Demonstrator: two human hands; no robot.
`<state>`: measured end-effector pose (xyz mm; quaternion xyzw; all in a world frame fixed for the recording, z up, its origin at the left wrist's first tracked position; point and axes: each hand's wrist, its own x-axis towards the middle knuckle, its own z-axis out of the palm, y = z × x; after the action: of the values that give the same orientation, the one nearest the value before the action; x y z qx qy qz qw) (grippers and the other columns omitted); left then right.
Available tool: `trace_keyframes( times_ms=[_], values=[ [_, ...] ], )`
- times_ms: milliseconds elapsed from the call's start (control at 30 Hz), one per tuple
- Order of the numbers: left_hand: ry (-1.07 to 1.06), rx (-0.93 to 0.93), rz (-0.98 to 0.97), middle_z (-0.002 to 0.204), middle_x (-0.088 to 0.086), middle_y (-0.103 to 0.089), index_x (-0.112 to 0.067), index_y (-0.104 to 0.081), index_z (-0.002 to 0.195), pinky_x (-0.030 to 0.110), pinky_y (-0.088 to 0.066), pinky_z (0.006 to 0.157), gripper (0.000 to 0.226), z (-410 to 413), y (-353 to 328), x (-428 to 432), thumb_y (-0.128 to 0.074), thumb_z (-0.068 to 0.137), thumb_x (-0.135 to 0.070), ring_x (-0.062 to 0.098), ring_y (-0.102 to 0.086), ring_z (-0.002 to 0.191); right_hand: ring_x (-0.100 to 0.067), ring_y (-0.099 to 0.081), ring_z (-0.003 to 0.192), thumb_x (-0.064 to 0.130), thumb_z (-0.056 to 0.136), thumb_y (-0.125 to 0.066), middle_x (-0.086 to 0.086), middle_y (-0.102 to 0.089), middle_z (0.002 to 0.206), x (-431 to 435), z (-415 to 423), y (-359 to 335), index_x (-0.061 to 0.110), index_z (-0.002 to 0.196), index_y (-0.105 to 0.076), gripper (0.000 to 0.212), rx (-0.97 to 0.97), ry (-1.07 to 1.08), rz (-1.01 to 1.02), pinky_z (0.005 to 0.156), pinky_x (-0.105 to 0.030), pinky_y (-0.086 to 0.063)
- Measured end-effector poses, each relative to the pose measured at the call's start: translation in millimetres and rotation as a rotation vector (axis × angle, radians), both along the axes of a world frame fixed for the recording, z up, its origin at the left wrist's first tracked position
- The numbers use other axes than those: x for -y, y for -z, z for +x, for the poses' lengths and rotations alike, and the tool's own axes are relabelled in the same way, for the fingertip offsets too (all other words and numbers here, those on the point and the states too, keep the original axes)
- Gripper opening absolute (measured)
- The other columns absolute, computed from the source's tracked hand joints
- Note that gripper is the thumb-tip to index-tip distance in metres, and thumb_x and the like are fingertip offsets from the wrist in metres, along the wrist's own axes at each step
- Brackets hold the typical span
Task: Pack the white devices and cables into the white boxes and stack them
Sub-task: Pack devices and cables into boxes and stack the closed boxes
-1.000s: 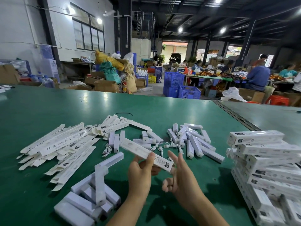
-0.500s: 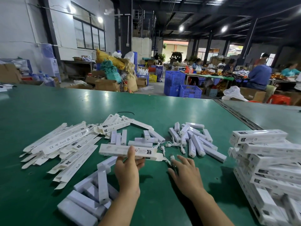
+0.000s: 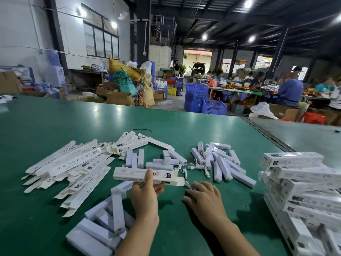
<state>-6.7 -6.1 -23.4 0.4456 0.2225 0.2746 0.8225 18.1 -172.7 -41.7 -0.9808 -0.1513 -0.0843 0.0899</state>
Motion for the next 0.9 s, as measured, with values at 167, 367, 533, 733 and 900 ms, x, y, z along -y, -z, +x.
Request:
trace_keyframes(
  times_ms=[167,367,533,733,900],
  values=[
    [0.002,0.008,-0.042,0.086,0.011,-0.072,-0.006,-0.058,0.101,0.022,-0.055,0.047,0.019,-2.1,-2.6,-2.9,-0.062,0.097,-0.025,0.015,-0.070,0.054,-0.007,-0.053,0.107,0.027,0.095,-0.056,0.017,-0.068,0.104,2.1,-9.9,-3.4,0.033,0.104,-0.068,0.017,0.115,-0.165,0.194,0.110,-0.032,-0.028],
    [-0.010,0.006,-0.038,0.083,0.010,-0.072,-0.010,-0.058,0.093,0.022,-0.054,0.046,0.018,-2.0,-2.5,-5.0,-0.063,0.097,-0.026,0.014,-0.070,0.054,-0.011,-0.047,0.121,0.003,0.084,-0.050,0.014,-0.064,0.120,7.0,-8.5,-1.5,0.027,0.103,-0.072,0.038,0.049,-0.211,0.225,0.106,-0.029,-0.034],
    [-0.011,-0.003,-0.035,0.084,0.010,-0.071,-0.011,-0.057,0.093,0.022,-0.054,0.047,0.019,-0.1,-1.8,-5.5,-0.063,0.097,-0.028,0.016,-0.070,0.056,-0.015,-0.057,0.110,0.010,0.086,-0.066,0.008,-0.066,0.107,8.2,-18.2,-1.6,0.018,0.097,-0.074,0.016,0.195,-0.140,0.427,0.093,-0.019,-0.040],
    [-0.011,-0.006,-0.032,0.085,0.010,-0.071,-0.010,-0.057,0.094,0.022,-0.054,0.047,0.019,0.3,-1.8,-5.5,-0.063,0.097,-0.028,0.015,-0.070,0.056,-0.006,-0.043,0.120,0.067,0.084,-0.058,0.018,-0.058,0.125,9.4,-28.9,-2.1,0.030,0.118,-0.069,0.051,0.022,-0.113,0.233,0.099,-0.023,-0.039],
    [-0.001,-0.008,-0.036,0.088,0.011,-0.071,-0.009,-0.057,0.098,0.021,-0.054,0.046,0.018,0.4,-1.4,-5.0,-0.062,0.097,-0.027,0.016,-0.069,0.056,-0.010,-0.043,0.126,0.064,0.088,-0.054,0.013,-0.056,0.134,-6.6,-30.3,0.4,0.034,0.123,-0.067,0.048,0.020,-0.069,0.254,0.101,-0.023,-0.036]
  ],
)
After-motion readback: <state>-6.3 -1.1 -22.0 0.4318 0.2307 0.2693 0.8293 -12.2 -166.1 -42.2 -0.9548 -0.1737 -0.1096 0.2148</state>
